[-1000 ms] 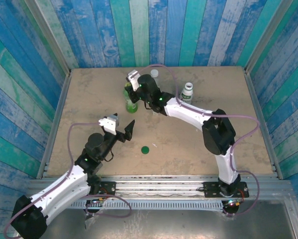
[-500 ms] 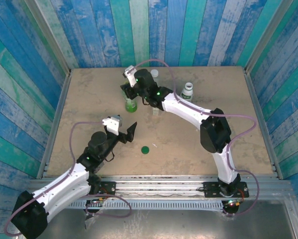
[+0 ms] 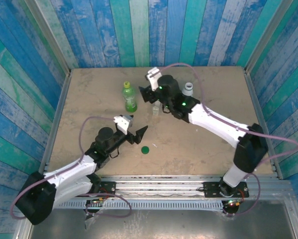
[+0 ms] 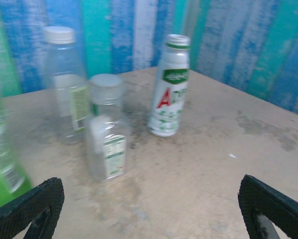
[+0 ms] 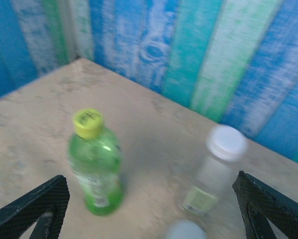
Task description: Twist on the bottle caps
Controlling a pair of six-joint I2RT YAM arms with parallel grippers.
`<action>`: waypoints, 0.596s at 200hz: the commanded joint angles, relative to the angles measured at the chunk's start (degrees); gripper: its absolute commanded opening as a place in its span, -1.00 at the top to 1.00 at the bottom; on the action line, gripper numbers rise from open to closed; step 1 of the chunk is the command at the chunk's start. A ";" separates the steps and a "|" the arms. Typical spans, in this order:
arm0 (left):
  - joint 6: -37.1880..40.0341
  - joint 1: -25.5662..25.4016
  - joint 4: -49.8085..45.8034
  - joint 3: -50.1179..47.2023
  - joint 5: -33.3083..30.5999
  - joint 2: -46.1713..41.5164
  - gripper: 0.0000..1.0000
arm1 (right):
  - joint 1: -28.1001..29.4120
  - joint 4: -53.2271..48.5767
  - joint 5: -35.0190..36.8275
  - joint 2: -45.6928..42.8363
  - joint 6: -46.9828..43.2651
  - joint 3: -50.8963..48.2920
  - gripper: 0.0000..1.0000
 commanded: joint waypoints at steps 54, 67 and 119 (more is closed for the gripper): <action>2.85 -3.11 10.39 5.58 9.96 11.79 -0.88 | -17.39 -3.45 3.11 -9.62 3.00 -12.24 -0.81; 2.84 -3.25 11.40 5.66 9.90 12.30 -0.88 | -18.90 -4.27 2.28 -8.29 3.07 -11.28 -0.78; 3.42 -3.22 10.53 5.51 8.82 11.65 -0.88 | -21.83 -6.11 -2.77 -2.52 4.50 -8.12 -0.62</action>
